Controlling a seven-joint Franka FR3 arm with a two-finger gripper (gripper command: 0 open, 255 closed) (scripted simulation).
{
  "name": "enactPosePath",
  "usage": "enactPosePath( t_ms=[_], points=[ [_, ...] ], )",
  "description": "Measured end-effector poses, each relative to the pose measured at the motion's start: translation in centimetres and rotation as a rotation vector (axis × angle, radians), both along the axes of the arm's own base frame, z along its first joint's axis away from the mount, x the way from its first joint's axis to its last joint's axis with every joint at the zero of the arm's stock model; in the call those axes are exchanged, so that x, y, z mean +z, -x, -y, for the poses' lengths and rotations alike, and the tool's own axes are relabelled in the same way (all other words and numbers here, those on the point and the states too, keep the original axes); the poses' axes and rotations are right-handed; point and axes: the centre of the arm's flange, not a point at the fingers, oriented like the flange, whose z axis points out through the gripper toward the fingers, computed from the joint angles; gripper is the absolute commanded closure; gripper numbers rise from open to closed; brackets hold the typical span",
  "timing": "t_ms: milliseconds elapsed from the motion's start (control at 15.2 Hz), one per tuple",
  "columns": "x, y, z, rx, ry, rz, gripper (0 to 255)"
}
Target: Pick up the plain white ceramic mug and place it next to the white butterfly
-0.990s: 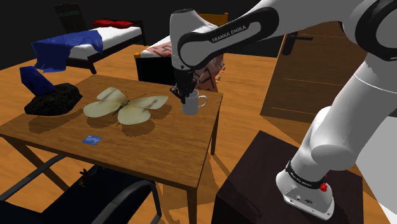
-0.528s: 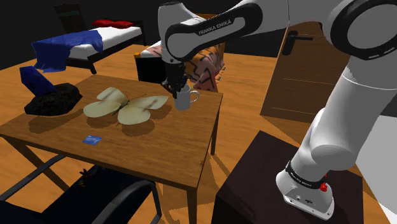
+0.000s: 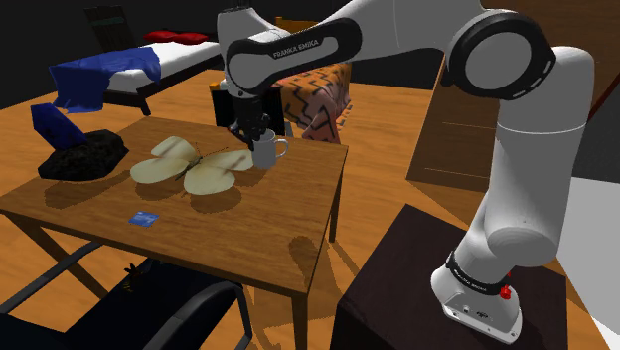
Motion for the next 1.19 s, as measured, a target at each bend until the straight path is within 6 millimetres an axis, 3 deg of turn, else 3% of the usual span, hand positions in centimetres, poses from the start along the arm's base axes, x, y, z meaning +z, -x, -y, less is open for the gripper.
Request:
enactPosePath(
  t_ms=[1188],
  points=[
    [-9.4,-0.1,0.0,0.0,0.0,0.0,255]
  ],
)
